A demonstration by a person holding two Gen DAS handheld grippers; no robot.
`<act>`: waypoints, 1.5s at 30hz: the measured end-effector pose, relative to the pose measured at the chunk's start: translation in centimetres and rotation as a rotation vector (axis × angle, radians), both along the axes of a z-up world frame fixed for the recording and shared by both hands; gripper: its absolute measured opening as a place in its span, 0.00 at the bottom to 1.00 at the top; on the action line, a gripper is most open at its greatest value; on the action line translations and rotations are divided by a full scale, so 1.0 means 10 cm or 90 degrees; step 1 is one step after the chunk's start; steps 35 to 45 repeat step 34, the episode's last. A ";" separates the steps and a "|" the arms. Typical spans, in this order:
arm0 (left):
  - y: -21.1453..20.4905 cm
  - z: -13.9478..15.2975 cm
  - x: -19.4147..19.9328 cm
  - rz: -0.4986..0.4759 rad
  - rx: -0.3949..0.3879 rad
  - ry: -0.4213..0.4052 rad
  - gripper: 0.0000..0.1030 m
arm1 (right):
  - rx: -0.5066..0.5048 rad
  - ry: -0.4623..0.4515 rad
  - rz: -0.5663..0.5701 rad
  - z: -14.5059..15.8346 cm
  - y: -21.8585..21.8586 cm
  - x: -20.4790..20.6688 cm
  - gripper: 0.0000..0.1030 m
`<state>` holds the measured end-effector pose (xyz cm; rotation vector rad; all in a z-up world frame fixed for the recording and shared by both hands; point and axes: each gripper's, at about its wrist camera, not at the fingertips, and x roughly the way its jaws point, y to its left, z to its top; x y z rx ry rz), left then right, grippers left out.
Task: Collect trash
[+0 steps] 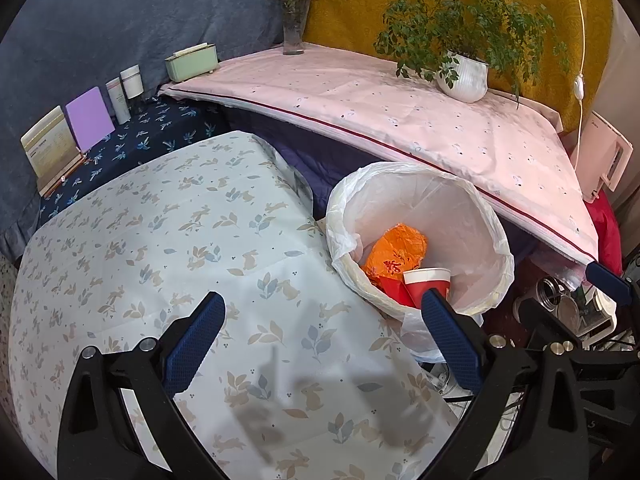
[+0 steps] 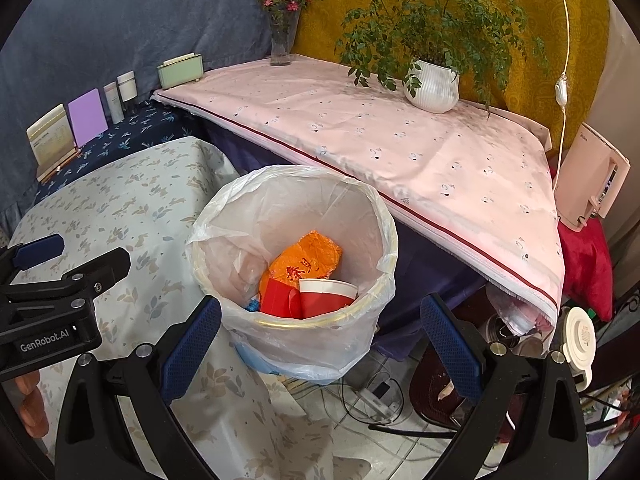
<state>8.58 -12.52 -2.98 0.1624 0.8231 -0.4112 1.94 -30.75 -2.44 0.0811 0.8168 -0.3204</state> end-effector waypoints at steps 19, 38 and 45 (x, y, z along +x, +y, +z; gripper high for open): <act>0.00 0.00 0.00 0.000 0.003 0.000 0.91 | -0.002 0.001 0.003 0.00 0.02 0.01 0.93; 0.03 -0.02 0.05 -0.004 -0.006 0.010 0.91 | -0.003 0.000 0.000 0.01 0.01 0.02 0.93; 0.03 -0.02 0.05 -0.004 -0.006 0.010 0.91 | -0.003 0.000 0.000 0.01 0.01 0.02 0.93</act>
